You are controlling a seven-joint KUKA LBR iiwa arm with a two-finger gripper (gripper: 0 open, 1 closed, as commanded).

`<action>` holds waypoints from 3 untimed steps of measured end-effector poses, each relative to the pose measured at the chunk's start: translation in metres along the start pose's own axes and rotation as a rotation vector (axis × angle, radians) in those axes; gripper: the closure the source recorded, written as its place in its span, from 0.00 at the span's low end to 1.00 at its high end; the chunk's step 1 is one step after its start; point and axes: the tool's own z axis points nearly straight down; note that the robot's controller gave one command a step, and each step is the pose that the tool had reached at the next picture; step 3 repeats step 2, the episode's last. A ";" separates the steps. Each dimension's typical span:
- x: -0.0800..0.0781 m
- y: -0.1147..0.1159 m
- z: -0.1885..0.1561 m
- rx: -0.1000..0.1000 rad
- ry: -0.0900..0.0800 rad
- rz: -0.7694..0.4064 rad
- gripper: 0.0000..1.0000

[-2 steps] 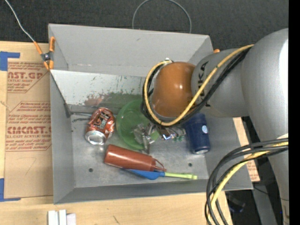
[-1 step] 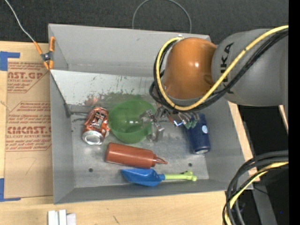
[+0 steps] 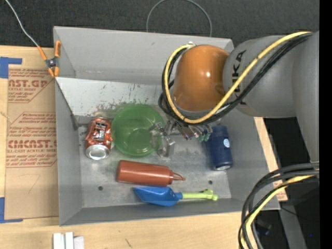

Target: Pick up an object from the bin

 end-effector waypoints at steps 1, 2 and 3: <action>0.011 -0.001 -0.070 -0.001 0.004 0.028 1.00; -0.013 0.006 0.071 -0.004 0.000 -0.005 1.00; -0.013 0.006 0.071 -0.004 0.000 -0.005 1.00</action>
Offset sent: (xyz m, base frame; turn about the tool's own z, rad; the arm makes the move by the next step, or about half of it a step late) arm 0.0106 0.0092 -0.0708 -0.0035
